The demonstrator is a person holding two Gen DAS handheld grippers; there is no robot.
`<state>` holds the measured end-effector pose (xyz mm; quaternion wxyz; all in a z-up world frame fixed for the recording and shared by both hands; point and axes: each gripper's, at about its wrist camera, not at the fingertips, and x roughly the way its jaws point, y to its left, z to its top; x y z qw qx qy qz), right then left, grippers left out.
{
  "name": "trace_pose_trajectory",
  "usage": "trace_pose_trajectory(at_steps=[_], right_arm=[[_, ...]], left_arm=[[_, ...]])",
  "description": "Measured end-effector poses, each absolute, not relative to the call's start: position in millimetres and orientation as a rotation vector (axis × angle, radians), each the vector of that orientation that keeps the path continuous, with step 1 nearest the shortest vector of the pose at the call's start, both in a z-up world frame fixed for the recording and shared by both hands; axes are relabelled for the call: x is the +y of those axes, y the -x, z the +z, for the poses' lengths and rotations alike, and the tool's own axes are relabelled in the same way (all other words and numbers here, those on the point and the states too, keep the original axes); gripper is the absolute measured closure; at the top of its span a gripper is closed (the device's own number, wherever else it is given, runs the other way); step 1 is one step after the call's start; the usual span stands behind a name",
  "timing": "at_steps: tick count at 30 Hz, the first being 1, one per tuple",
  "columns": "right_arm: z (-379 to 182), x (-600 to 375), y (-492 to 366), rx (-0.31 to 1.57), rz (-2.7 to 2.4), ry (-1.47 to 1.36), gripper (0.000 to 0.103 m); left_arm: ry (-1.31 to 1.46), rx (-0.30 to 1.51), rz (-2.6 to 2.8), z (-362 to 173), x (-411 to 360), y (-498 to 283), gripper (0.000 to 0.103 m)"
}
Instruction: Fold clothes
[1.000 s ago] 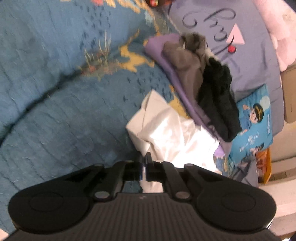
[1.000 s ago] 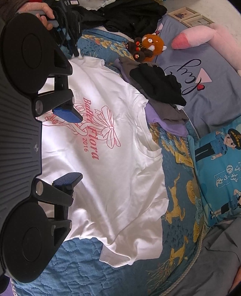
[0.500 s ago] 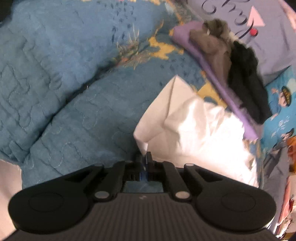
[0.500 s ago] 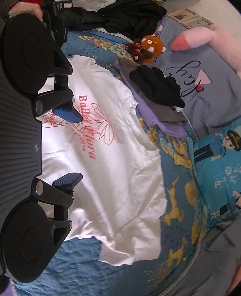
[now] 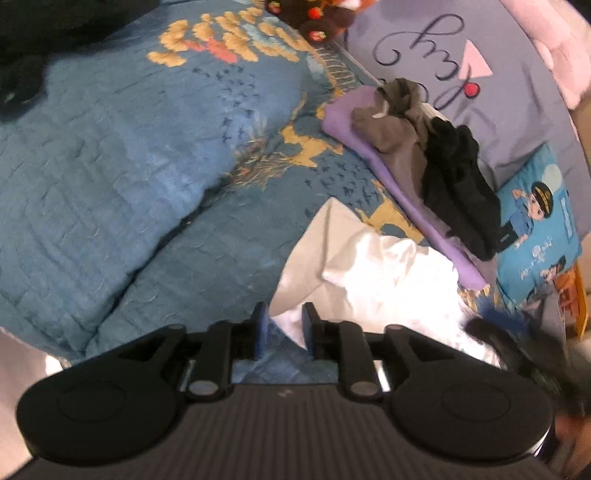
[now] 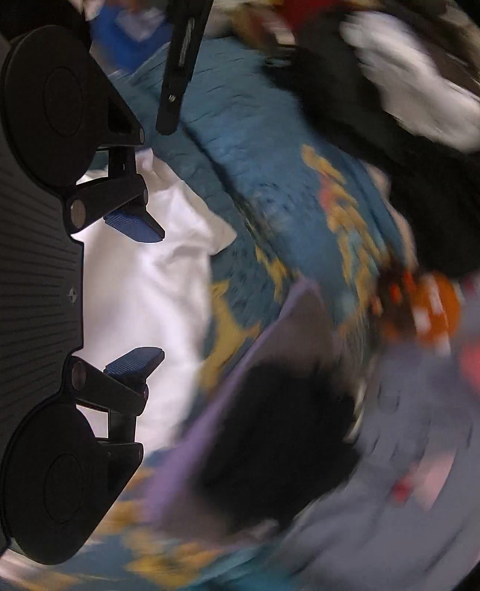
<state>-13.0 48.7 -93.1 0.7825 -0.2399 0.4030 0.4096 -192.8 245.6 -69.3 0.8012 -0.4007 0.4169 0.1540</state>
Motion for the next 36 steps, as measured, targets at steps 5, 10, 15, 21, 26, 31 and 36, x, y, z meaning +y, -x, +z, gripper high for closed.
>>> trace_pose_trajectory(at_steps=[5,10,15,21,26,31,36], right_arm=[[-106,112,-15,0.904,0.956,0.706,0.041],[-132,146,-32,0.944,1.000,0.831,0.040],[-155,167,-35,0.982,1.058,0.845,0.041],[-162,166,-29,0.953,1.095,0.818,0.099],[-151,161,-39,1.002,1.116,0.730,0.100],[-142,157,-44,1.006,1.142,0.693,0.092],[-140,156,-48,1.038,1.151,0.696,0.090]], left_arm=[[0.727,0.948,0.302,-75,241,157,0.063],[0.586,1.039,0.317,-92,227,136,0.059],[0.589,1.022,0.288,-102,224,142,0.058],[0.666,0.983,0.245,-107,234,153,0.101],[0.675,0.974,0.230,-106,236,161,0.101],[0.659,0.960,0.214,-101,235,168,0.101],[0.636,0.962,0.232,-95,236,170,0.101]])
